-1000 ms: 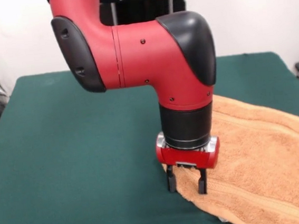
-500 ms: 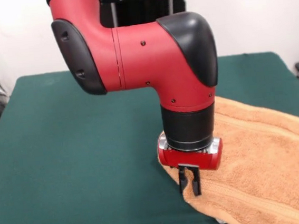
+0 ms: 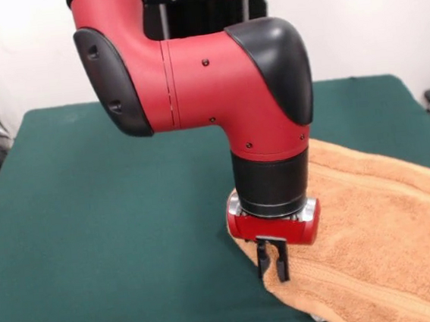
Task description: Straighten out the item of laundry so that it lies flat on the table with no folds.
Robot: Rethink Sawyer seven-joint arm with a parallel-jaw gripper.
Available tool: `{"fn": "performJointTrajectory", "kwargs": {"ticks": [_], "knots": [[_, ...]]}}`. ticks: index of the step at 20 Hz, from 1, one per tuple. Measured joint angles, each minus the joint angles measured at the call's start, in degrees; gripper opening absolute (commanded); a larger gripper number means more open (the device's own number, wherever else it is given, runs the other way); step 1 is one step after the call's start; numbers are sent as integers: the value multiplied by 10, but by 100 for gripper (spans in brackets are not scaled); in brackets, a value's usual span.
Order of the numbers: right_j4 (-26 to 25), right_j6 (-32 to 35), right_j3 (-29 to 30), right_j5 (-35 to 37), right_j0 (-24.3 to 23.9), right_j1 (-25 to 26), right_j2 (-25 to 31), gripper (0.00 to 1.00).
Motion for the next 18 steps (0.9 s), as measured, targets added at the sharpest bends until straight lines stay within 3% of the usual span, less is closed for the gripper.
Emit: {"fn": "performJointTrajectory", "kwargs": {"ticks": [18], "knots": [[0,-2,-21,39,0,6,7,0]]}}
